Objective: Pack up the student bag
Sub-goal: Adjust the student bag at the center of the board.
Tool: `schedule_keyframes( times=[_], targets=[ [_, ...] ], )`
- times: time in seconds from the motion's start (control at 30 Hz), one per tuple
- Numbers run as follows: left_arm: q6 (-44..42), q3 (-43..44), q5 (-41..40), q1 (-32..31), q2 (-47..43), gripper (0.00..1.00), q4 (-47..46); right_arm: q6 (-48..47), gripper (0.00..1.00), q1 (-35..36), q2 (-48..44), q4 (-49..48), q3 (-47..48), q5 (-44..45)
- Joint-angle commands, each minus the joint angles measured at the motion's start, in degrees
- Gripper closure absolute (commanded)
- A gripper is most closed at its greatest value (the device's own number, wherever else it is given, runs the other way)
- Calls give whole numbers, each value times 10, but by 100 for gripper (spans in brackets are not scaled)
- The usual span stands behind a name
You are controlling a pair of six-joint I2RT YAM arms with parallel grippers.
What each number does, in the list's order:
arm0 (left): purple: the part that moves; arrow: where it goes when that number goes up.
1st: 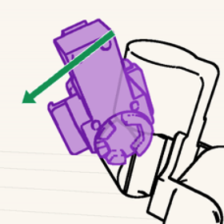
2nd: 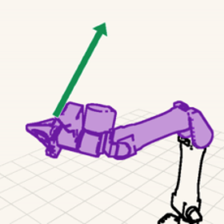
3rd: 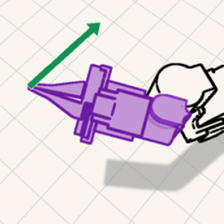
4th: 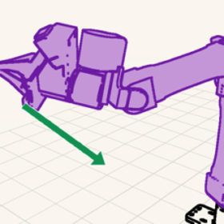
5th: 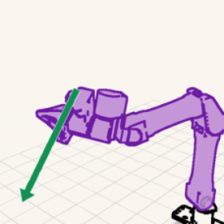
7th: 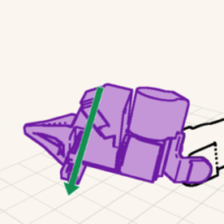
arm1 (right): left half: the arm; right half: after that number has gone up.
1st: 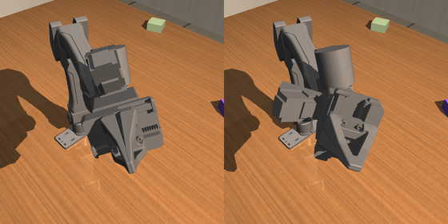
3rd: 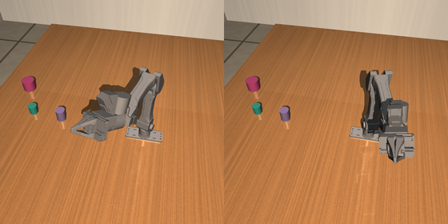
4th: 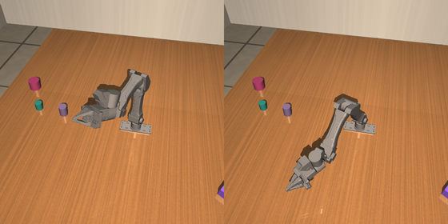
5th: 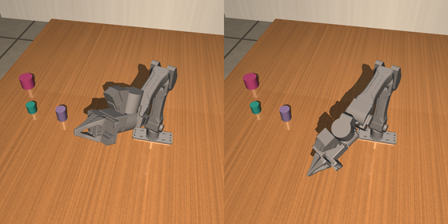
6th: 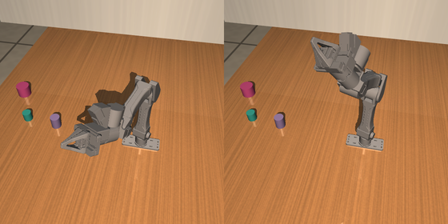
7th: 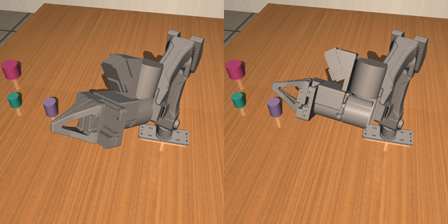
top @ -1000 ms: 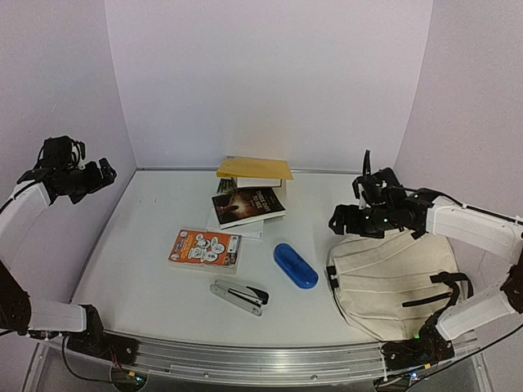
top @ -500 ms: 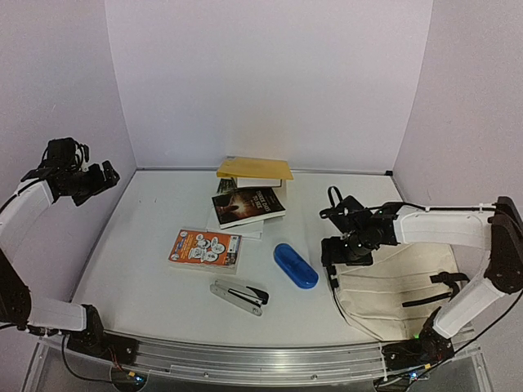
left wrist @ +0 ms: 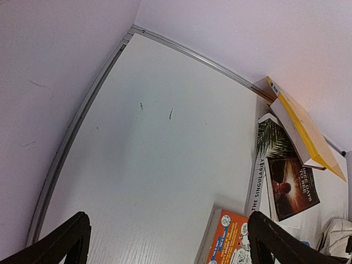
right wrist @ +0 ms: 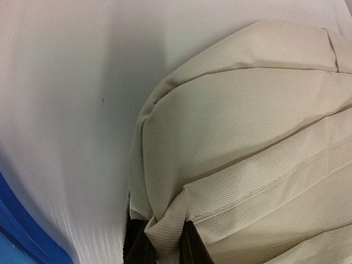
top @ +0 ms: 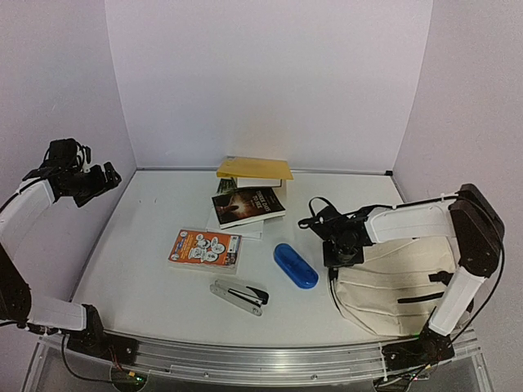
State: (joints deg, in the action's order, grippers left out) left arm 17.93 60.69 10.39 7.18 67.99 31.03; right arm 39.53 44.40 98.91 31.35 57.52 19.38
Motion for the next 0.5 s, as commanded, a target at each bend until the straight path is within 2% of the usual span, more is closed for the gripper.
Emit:
schedule_keyframes(
  times=[0.0, 0.07, 0.23, 0.37, 0.47],
  targets=[
    [1, 12, 7, 3, 5, 0, 4, -28, 94, -2, 44, -27, 76, 77],
    [3, 13, 12, 3, 5, 0, 4, -58, 99, -9, 78, -36, 118, 96],
    [4, 10, 15, 3, 3, 0, 5, -109, 100, -34, 117, -56, 197, 74],
    [4, 9, 12, 3, -2, 0, 4, -127, 100, -47, 80, -54, 245, 37],
    [3, 9, 10, 3, -4, 0, 5, -132, 100, -57, 11, -30, 285, 4]
  ],
)
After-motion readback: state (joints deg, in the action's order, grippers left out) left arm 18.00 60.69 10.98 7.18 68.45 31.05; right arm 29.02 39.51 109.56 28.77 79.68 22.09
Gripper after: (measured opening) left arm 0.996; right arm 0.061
